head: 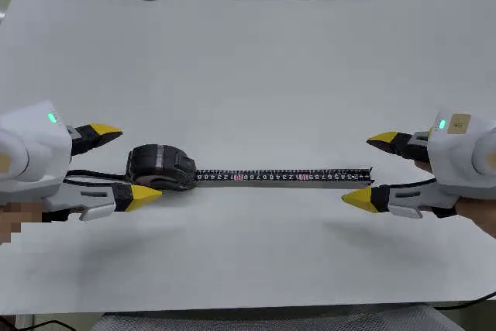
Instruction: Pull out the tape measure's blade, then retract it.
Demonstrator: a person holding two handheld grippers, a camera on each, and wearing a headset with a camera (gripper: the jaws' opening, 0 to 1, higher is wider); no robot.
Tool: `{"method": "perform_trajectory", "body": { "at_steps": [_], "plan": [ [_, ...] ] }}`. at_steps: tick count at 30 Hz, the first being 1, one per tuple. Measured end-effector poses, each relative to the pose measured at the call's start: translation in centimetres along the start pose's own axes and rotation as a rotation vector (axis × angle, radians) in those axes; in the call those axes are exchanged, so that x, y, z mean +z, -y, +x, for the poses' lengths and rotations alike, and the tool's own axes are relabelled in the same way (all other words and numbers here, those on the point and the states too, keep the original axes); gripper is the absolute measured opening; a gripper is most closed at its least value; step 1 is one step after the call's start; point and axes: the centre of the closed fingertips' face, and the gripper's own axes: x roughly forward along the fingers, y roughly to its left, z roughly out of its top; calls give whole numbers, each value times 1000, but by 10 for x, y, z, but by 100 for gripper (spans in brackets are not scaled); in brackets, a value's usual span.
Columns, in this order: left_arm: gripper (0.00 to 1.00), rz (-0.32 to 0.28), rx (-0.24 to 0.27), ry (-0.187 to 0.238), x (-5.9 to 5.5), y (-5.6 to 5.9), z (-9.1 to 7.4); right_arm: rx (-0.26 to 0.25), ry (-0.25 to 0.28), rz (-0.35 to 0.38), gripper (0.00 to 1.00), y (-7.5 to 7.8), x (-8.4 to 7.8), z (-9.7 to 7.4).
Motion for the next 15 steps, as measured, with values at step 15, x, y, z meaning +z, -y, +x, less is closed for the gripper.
{"method": "perform_trajectory", "body": {
  "at_steps": [15],
  "plan": [
    [76,-30,27,63,-2,18,-17,-5,27,41,78,-18,-4,-15]
  ]
}}
